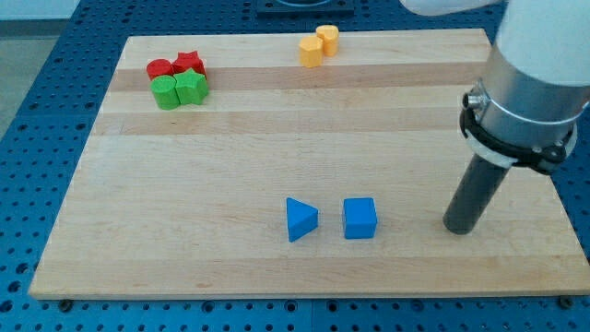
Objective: Push blue cube into the blue triangle
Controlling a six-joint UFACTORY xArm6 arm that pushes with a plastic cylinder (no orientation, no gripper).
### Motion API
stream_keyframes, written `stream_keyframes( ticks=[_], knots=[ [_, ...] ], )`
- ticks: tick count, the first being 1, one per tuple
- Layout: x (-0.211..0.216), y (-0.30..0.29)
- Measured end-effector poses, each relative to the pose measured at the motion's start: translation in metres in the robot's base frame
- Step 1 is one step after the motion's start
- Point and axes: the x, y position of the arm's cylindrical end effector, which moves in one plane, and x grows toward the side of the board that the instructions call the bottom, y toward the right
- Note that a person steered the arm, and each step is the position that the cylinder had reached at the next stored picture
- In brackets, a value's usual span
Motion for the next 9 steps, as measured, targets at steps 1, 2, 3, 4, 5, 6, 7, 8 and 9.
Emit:
stream_keyframes(
  ticks=[1,2,3,4,5,6,7,8,9],
  knots=[
    [0.014,-0.060],
    [0.017,-0.087],
    [0.016,-0.034],
    [0.002,-0.028],
    [0.002,-0.082],
    [0.003,-0.120],
    [0.007,-0.082],
    [-0.012,-0.063],
    [-0.015,-0.105]
  ],
)
